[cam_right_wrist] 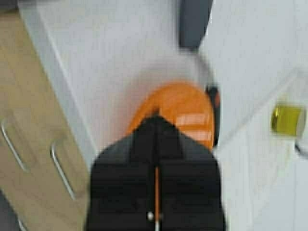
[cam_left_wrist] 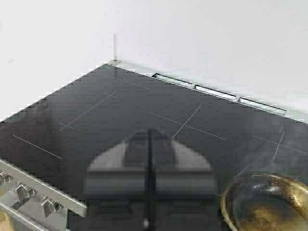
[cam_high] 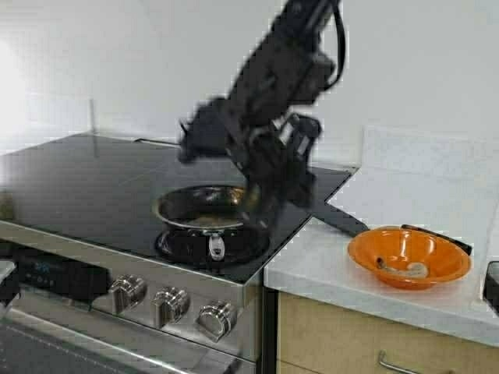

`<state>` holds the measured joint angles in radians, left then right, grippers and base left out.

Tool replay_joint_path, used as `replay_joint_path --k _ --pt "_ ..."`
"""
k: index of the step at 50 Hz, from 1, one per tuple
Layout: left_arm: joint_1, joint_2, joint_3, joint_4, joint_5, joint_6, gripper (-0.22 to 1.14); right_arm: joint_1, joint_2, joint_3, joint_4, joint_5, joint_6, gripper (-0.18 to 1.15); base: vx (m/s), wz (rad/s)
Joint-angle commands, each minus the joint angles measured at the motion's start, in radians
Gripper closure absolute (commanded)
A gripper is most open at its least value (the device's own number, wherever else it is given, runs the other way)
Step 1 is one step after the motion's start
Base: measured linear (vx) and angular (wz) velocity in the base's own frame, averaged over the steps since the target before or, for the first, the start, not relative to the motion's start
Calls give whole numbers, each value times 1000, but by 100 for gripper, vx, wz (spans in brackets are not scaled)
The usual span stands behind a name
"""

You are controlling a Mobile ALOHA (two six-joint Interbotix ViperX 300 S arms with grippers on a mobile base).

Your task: Add oil to the pan and cook the shrimp and serve it

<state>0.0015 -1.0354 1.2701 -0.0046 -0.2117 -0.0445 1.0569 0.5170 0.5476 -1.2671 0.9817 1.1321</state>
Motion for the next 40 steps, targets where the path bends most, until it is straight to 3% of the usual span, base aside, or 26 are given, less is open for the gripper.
replay_joint_path --k 1,15,24,28,37,40 --pt "0 5 -20 0 -5 -2 89 17 35 31 2 23 54 88 0 0" --pt "0 5 -20 0 -5 -2 89 123 117 114 -74 61 319 88 0 0" --pt "0 5 -20 2 -3 -2 89 133 149 135 -74 161 330 83 0 0" --pt "0 5 -20 2 -3 -2 89 132 164 135 -63 164 325 68 0 0" --pt "0 5 -20 0 -3 -3 89 130 164 137 14 163 318 11 0 0" --pt "0 5 -18 2 -3 -3 89 130 166 138 23 163 318 3 0 0"
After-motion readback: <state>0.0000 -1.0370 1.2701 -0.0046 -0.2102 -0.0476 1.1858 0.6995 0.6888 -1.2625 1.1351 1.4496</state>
